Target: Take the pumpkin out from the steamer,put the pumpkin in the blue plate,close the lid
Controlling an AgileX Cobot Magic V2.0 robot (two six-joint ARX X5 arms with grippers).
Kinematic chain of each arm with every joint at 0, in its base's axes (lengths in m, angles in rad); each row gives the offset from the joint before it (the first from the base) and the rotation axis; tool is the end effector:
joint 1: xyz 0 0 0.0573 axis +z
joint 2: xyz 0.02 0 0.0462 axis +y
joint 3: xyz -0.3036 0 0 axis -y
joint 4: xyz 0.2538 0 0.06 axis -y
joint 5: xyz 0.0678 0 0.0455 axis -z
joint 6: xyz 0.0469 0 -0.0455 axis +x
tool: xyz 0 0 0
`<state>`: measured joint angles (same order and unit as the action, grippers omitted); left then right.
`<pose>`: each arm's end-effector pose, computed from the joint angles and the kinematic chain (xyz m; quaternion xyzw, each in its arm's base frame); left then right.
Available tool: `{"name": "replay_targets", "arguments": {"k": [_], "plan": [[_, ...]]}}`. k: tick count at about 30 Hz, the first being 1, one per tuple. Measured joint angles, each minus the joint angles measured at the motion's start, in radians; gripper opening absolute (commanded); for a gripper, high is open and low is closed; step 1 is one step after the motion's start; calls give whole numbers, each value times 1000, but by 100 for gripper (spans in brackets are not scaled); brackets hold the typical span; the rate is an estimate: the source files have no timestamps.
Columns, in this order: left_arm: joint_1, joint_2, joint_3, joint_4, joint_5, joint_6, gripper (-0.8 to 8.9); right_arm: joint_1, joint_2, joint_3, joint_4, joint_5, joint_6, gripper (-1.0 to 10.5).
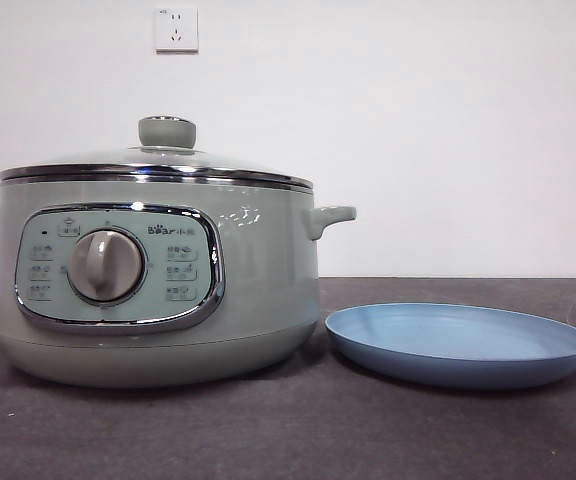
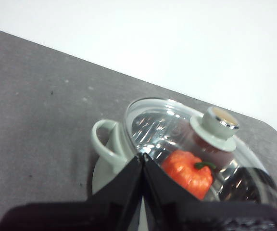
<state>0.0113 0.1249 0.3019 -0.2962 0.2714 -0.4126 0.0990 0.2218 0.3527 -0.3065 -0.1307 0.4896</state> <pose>0.0704 -0.0118 0.2316 -0.2110 0.0842 -0.1146 0.9671 0.0792 0.0140 0.2429 0.2412 0.1127 0.0895 0.9597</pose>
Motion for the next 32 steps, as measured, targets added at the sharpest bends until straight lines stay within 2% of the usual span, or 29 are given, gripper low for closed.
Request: {"name": "replay_targets", "arguments": {"k": [4,10,16,20,22,24,25,27,29,32], "plan": [[0,105,86,-3,13,39,-8,0,96,95,0,0,-30,-12],[0,294,256,-35,94,171,-8,0,248,250,-16,-13,-119,-11],[0,475,435,-121,188,253,-4,0,421,457,-171,-148,-247,-4],[0,582,552,-200,341,301,-4,0,531,591,-282,-227,-337,3],[0,611,583,-217,388,309,0,0,565,629,-310,-236,-364,9],[0,628,604,-220,404,316,9,0,593,656,-329,-236,-381,86],[0,630,608,-219,405,316,42,0,600,661,-330,-236,-386,160],[-1,630,609,-222,405,316,237,0,608,664,-333,-236,-392,358],[-2,630,609,-224,404,315,423,0,610,664,-344,-235,-393,474],[-2,630,609,-224,405,305,444,0,612,664,-357,-235,-393,480]]}}
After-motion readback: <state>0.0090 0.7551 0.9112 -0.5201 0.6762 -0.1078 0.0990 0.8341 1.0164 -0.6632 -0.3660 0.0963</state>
